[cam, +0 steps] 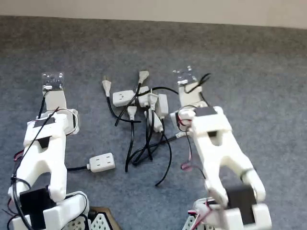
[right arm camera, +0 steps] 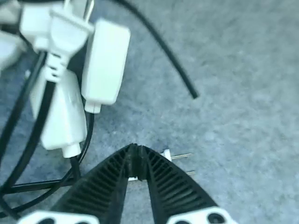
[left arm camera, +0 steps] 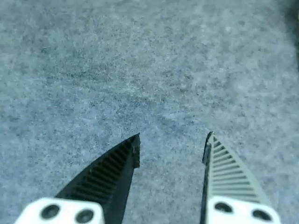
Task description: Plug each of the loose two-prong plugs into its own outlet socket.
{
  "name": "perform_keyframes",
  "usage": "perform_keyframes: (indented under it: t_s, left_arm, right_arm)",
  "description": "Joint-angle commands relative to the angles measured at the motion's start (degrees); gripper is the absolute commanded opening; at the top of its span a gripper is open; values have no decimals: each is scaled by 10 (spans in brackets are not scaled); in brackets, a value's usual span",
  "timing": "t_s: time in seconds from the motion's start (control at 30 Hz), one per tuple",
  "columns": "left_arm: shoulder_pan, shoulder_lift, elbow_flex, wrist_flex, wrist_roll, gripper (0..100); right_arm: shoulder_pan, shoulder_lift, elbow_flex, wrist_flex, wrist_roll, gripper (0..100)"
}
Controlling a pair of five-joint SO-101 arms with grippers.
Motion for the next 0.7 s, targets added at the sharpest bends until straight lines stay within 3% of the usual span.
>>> perform_keyframes:
  t_s: [0.0, 0.23, 0.33, 0.43, 0.67]
  left_arm:
    - [-6, -1, -5, -12, 8, 235]
    - [-6, 0, -3, -13, 8, 235]
    - [-5, -2, -3, -13, 8, 235]
    - [-5, -2, -3, -13, 8, 235]
    - [14, 0, -2, -13, 5, 235]
  right_arm:
    - [-7, 95, -53, 4, -149, 7]
    - [-15, 136, -85, 40, -520, 7]
    - [-15, 136, -87, 74, -636, 7]
    - [-17, 135, -87, 118, -683, 7]
    - [-14, 71, -113, 138, -682, 7]
